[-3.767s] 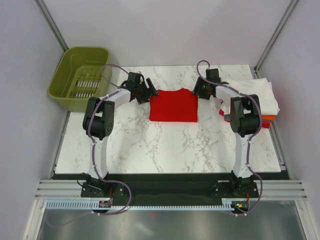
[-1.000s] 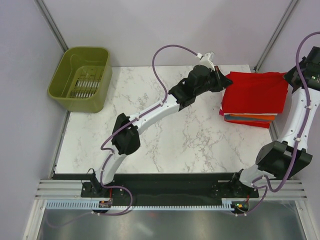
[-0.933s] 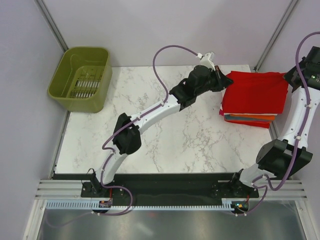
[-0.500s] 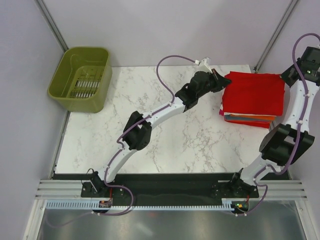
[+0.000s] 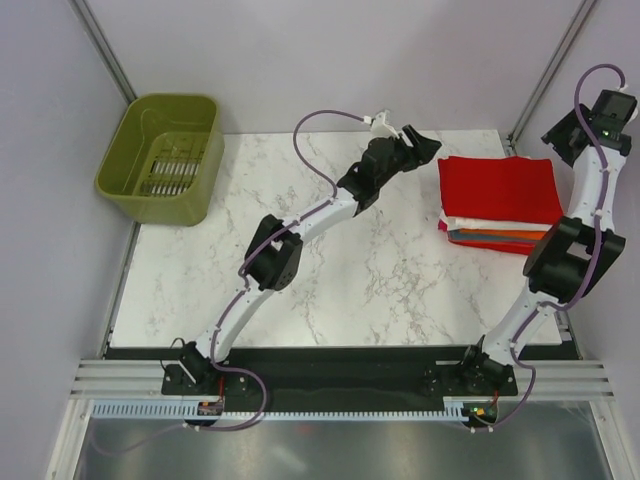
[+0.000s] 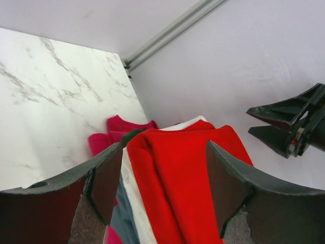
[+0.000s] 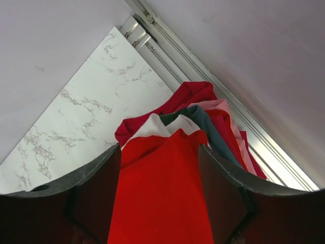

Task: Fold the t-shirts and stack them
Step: Neatly place the folded tshirt to the corner

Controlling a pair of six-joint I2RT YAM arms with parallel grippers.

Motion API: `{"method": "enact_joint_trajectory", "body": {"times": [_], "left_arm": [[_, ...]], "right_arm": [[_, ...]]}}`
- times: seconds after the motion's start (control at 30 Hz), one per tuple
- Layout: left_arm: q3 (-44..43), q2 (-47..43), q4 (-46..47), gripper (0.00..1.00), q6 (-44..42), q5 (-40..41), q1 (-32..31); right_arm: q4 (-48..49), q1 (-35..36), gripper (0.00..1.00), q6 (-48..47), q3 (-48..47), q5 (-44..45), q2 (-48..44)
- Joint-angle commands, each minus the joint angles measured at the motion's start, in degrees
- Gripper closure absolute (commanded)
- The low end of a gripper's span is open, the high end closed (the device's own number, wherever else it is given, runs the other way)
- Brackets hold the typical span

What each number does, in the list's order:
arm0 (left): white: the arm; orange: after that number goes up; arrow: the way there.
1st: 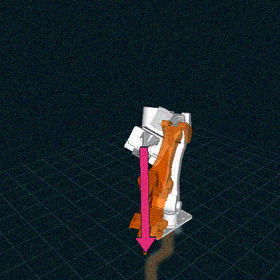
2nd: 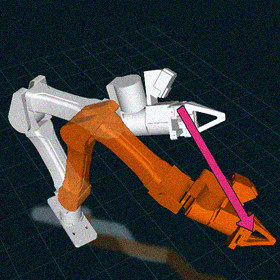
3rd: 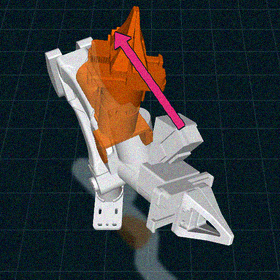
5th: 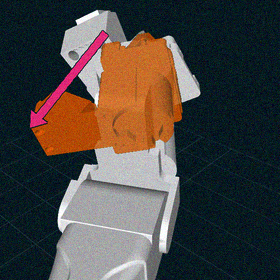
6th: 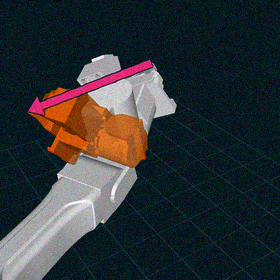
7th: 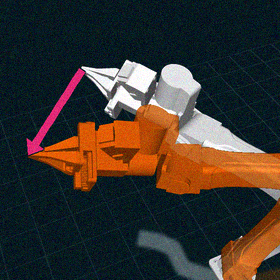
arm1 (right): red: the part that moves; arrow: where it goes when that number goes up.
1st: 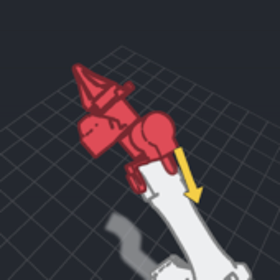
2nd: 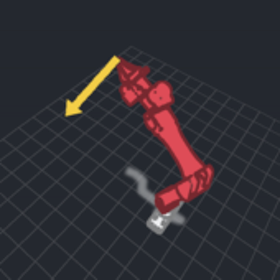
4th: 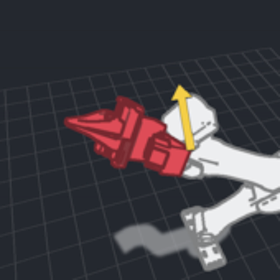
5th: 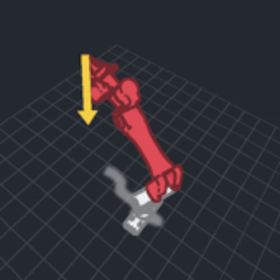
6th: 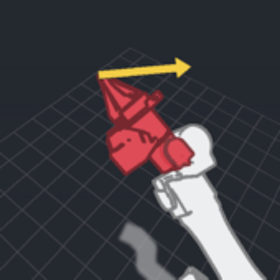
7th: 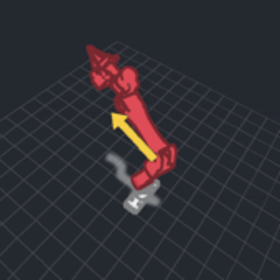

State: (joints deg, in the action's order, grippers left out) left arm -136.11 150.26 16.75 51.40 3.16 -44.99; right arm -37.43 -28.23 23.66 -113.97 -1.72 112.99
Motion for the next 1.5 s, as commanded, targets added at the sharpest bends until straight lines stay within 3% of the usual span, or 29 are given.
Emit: {"method": "enact_joint_trajectory", "body": {"times": [0.0,0.1,0.23,0.43,0.57,0.73,1.0,1.13,1.3,1.47], "left_arm": [[4.6,-11.8,2.1,0.27,-8.4,1.8,-0.4],[12.8,-20.6,0.3,0.27,-12.0,1.9,-0.4],[27.1,-32.7,-3.2,0.27,-14.1,4.8,-0.2],[45.1,-50.2,-7.0,0.26,-15.0,6.5,1.1],[54.6,-59.9,-9.4,0.25,-15.7,9.1,1.7],[65.3,-71.1,-12.6,0.25,-14.9,9.8,4.2],[74.1,-80.4,-15.0,0.25,-16.5,9.6,6.8],[76.3,-82.3,-17.9,0.25,-17.1,8.9,7.4],[79.6,-84.3,-18.5,0.25,-16.5,8.4,8.2],[81.4,-84.6,-19.0,0.25,-16.4,7.6,8.5]], "right_arm": [[2.9,1.3,0.3,0.2,-3.2,0.6,-4.6],[3.2,3.1,0.3,2.1,-1.3,-1.0,-8.5],[8.8,3.7,0.35,7.2,9.9,-12.5,-16.2],[16.9,4.8,0.53,12.8,27.1,-23.0,-27.2],[21.6,4.9,0.72,16.7,38.0,-27.9,-34.2],[40.3,5.4,0.89,27.4,55.3,-38.6,-39.9],[48.8,9.5,0.91,31.4,61.8,-41.1,-37.1],[57.9,9.5,0.93,35.0,68.1,-43.6,-34.4],[52.8,9.0,0.95,29.0,70.8,-39.6,-29.9],[54.1,8.6,0.95,29.7,70.0,-40.6,-28.6]]}}
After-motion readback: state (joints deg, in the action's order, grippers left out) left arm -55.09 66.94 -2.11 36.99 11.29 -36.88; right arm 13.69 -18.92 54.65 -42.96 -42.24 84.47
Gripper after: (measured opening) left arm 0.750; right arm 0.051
